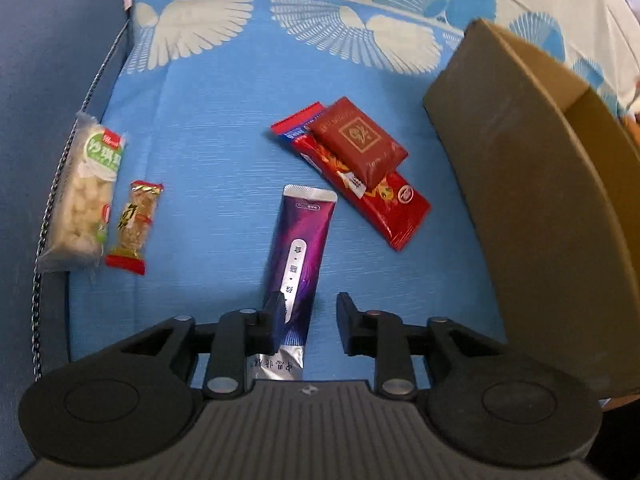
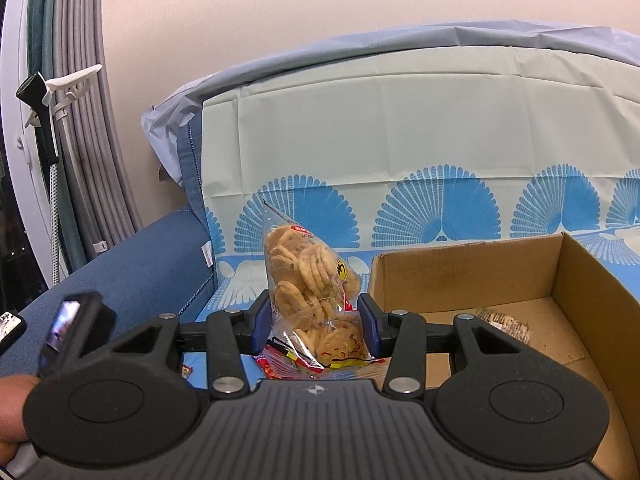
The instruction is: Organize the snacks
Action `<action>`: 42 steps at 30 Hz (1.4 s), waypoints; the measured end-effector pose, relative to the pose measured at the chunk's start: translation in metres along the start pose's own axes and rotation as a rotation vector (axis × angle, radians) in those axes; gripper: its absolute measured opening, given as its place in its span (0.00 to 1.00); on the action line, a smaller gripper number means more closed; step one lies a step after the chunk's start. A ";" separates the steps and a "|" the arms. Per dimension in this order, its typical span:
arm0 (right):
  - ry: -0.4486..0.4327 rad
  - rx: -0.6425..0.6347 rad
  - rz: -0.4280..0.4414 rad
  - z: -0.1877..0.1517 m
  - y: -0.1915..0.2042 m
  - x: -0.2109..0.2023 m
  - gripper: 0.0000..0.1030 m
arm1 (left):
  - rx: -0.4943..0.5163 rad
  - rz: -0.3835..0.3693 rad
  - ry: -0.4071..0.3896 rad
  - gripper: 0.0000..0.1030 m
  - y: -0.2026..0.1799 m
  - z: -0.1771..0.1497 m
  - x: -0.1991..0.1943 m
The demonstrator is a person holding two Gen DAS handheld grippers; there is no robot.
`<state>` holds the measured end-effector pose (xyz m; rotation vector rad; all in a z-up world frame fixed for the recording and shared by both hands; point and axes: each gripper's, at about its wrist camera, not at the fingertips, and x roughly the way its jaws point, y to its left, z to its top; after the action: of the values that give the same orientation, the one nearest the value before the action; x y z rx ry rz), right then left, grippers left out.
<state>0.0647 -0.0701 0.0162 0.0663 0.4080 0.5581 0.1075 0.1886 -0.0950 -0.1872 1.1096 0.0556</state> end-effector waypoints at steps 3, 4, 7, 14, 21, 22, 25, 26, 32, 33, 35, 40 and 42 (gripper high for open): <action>-0.002 -0.001 0.003 0.001 0.000 0.000 0.45 | 0.039 0.034 -0.018 0.35 -0.006 0.000 0.006; -0.001 -0.002 0.003 0.001 -0.001 0.000 0.45 | 0.046 0.050 -0.033 0.35 -0.008 0.000 0.007; 0.001 -0.002 0.003 0.001 -0.002 -0.001 0.45 | 0.013 0.063 -0.068 0.36 0.001 0.005 0.009; 0.000 0.001 -0.005 0.001 -0.005 -0.004 0.45 | 0.094 0.111 -0.064 0.25 -0.012 0.006 0.029; -0.011 0.010 -0.021 0.001 -0.011 -0.010 0.45 | -0.007 0.081 -0.152 0.13 -0.003 0.016 0.007; -0.013 0.013 -0.024 0.002 -0.013 -0.011 0.45 | -0.019 0.068 -0.174 0.13 -0.003 0.018 0.000; -0.027 0.016 -0.035 0.004 -0.018 -0.015 0.45 | -0.038 0.059 -0.247 0.13 -0.009 0.022 -0.021; -0.032 0.016 -0.039 0.005 -0.020 -0.017 0.45 | -0.046 0.052 -0.286 0.13 -0.012 0.023 -0.031; -0.057 0.021 -0.116 0.010 -0.036 -0.026 0.45 | -0.071 -0.110 -0.511 0.13 -0.054 0.030 -0.090; -0.056 0.022 -0.136 0.010 -0.039 -0.027 0.45 | -0.056 -0.149 -0.546 0.13 -0.067 0.030 -0.099; -0.051 0.025 -0.183 0.011 -0.048 -0.028 0.45 | -0.020 -0.218 -0.598 0.13 -0.094 0.027 -0.111; -0.046 0.043 -0.316 0.011 -0.072 -0.035 0.45 | 0.081 -0.400 -0.667 0.14 -0.160 0.021 -0.128; -0.046 0.053 -0.374 0.010 -0.082 -0.038 0.46 | 0.128 -0.461 -0.639 0.23 -0.178 0.019 -0.126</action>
<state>0.0807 -0.1592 0.0247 0.0519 0.3794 0.1764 0.0926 0.0228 0.0472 -0.2825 0.4128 -0.3462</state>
